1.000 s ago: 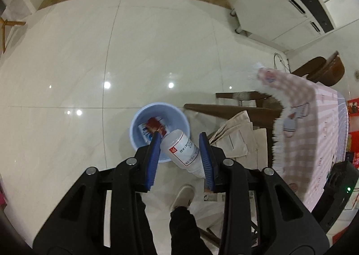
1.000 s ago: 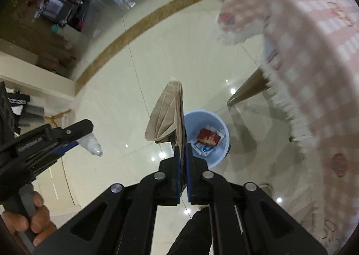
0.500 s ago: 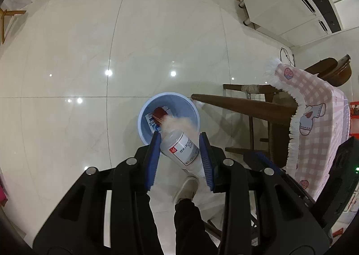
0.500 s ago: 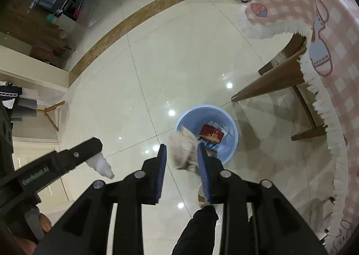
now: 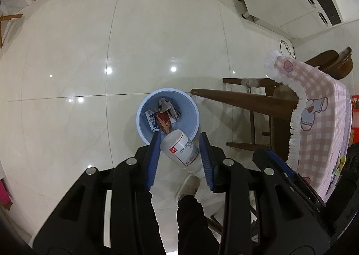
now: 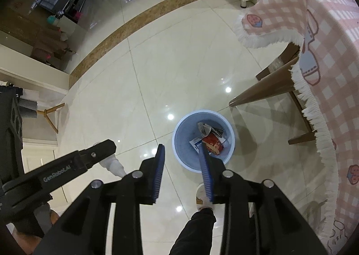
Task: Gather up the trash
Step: 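Carry the bottle and paper over the blue bucket and release both, then grasp the clear plastic tray and black snack bag with the right tool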
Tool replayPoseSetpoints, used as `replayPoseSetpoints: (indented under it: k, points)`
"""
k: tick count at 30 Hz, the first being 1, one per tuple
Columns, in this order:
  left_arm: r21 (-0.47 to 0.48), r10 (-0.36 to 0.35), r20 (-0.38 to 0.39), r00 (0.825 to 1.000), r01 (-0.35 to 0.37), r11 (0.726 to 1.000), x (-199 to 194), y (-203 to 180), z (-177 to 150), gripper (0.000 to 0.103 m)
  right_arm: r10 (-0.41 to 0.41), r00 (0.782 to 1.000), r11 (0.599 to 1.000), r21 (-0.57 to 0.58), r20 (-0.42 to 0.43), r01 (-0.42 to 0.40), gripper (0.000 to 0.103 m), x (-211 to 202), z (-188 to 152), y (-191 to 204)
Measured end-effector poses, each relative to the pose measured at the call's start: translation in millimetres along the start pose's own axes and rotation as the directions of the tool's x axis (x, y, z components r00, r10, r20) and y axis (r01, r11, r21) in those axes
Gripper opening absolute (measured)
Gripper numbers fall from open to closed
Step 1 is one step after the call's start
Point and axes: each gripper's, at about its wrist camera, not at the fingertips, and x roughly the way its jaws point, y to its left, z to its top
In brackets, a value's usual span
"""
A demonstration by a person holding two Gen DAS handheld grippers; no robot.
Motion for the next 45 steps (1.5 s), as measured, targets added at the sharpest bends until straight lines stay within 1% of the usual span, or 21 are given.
replayPoseSetpoints:
  k: [10, 11, 14, 20, 23, 27, 29, 30, 31, 32, 33, 36, 37, 39, 41, 42, 43, 45]
  points:
    - [0.027, 0.004, -0.023, 1.000, -0.003, 1.000, 2, -19, 2, 0.035, -0.005, 1.000, 0.999, 0.036, 0.020, 0.004, 0.039, -14, 2, -22]
    - [0.027, 0.003, -0.024, 1.000, -0.002, 1.000, 3, -22, 2, 0.036, -0.003, 1.000, 0.999, 0.039, 0.023, 0.003, 0.039, -15, 2, -24]
    - [0.026, 0.008, -0.024, 1.000, -0.007, 1.000, 3, -29, 2, 0.049, -0.002, 0.999, 0.999, 0.047, 0.033, 0.001, 0.039, -21, 3, -30]
    - [0.037, 0.027, -0.051, 0.998, -0.025, 0.999, 8, -42, -2, 0.050, 0.003, 0.999, 0.998, 0.070, 0.043, -0.006, 0.040, -31, 2, -48]
    - [0.042, 0.040, -0.051, 0.998, -0.038, 0.998, 6, -53, -6, 0.050, 0.006, 0.998, 0.997, 0.078, 0.055, -0.010, 0.040, -39, 2, -58]
    - [0.087, 0.046, -0.005, 0.999, -0.045, 0.995, -9, -82, -12, 0.050, 0.015, 0.995, 0.995, 0.096, 0.096, -0.024, 0.040, -61, 3, -77]
    - [0.122, 0.044, 0.033, 0.998, -0.048, 0.991, -22, -101, -15, 0.050, 0.025, 0.991, 0.994, 0.103, 0.130, -0.038, 0.040, -78, 5, -86]
    - [0.141, 0.043, 0.069, 0.997, -0.052, 0.989, -34, -115, -17, 0.050, 0.030, 0.988, 0.993, 0.106, 0.148, -0.046, 0.040, -86, 6, -89]
    - [0.159, 0.033, 0.100, 0.994, -0.049, 0.986, -44, -126, -19, 0.050, 0.037, 0.982, 0.992, 0.110, 0.185, -0.058, 0.040, -103, 7, -97]
    - [0.187, 0.021, 0.146, 0.989, -0.048, 0.981, -57, -144, -23, 0.050, 0.042, 0.976, 0.992, 0.111, 0.212, -0.067, 0.040, -115, 8, -102]
    - [0.207, 0.012, 0.174, 0.985, -0.048, 0.977, -66, -156, -26, 0.051, 0.047, 0.971, 0.991, 0.112, 0.235, -0.075, 0.040, -125, 9, -109]
    - [0.292, -0.032, 0.251, 0.968, -0.044, 0.955, -89, -206, -40, 0.051, 0.036, 0.943, 0.990, 0.114, 0.330, -0.078, 0.040, -169, 7, -136]
    - [0.332, -0.055, 0.266, 0.962, -0.038, 0.942, -95, -229, -48, 0.052, 0.019, 0.930, 0.990, 0.125, 0.368, -0.069, 0.041, -187, 3, -152]
    - [0.401, -0.089, 0.266, 0.960, -0.026, 0.916, -96, -265, -63, 0.053, -0.016, 0.912, 0.986, 0.156, 0.409, -0.053, 0.044, -210, -4, -180]
    - [0.476, -0.123, 0.249, 0.961, -0.011, 0.879, -92, -305, -82, 0.055, -0.073, 0.893, 0.976, 0.216, 0.444, -0.027, 0.045, -236, -18, -221]
    - [0.518, -0.137, 0.229, 0.964, -0.001, 0.855, -86, -330, -95, 0.056, -0.105, 0.886, 0.968, 0.250, 0.451, -0.013, 0.047, -246, -26, -244]
    - [0.547, -0.153, 0.204, 0.967, 0.017, 0.837, -79, -351, -106, 0.056, -0.130, 0.882, 0.960, 0.279, 0.453, -0.002, 0.048, -253, -31, -264]
    - [0.581, -0.180, 0.154, 0.972, 0.058, 0.812, -68, -386, -126, 0.057, -0.191, 0.872, 0.934, 0.358, 0.451, 0.019, 0.053, -267, -50, -311]
